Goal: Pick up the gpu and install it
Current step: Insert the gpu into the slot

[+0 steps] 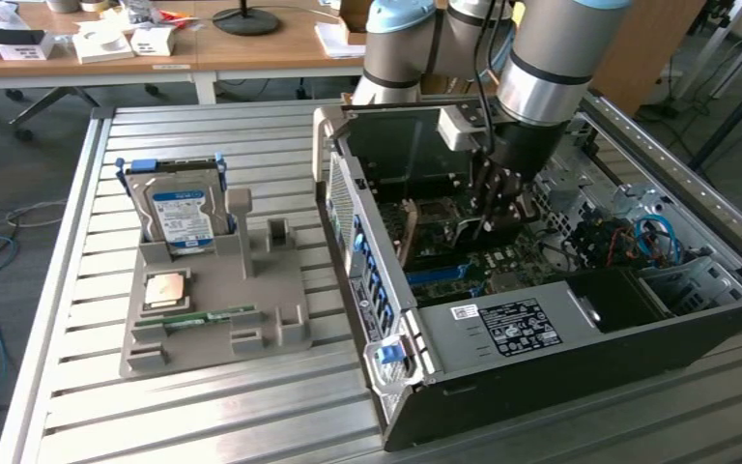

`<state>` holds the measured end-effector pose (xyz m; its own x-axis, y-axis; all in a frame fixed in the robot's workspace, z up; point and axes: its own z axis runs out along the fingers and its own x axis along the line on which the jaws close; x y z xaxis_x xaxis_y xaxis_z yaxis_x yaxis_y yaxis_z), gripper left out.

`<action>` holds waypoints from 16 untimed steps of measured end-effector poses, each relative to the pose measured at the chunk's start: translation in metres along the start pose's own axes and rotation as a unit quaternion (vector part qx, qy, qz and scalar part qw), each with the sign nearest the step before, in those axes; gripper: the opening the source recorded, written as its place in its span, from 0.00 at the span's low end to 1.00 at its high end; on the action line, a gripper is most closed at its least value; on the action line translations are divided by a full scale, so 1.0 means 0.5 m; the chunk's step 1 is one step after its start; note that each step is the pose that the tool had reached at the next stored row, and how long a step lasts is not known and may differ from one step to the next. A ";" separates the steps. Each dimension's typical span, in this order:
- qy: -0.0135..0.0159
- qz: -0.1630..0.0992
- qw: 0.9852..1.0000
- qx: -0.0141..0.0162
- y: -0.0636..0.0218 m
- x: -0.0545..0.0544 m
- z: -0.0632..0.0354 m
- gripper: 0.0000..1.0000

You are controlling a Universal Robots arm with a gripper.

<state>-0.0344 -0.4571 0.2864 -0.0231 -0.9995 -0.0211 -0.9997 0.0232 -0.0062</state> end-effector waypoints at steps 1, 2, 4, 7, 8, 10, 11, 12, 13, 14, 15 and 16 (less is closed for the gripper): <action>0.000 0.000 1.000 0.000 0.002 0.000 0.000 0.26; 0.000 0.000 1.000 0.000 0.002 0.000 0.000 0.26; 0.000 0.000 1.000 0.000 0.002 0.000 0.000 0.26; 0.000 0.000 1.000 0.000 0.002 0.000 0.000 0.26; 0.000 0.000 1.000 0.000 0.002 0.000 0.000 0.26; 0.000 0.000 1.000 0.000 0.002 0.000 0.000 0.26; 0.000 0.000 1.000 0.000 0.002 0.000 0.002 0.26; 0.000 0.000 1.000 0.000 0.002 0.000 0.004 0.26; 0.000 0.000 1.000 0.000 0.002 0.000 0.005 0.26; 0.000 0.000 1.000 0.000 0.002 0.000 0.007 0.26; 0.000 0.000 1.000 0.000 0.002 0.000 0.007 0.26; 0.000 0.000 1.000 0.000 0.002 0.000 0.007 0.26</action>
<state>-0.0355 -0.4571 0.2831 -0.0231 -0.9995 -0.0209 -0.9997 0.0233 -0.0068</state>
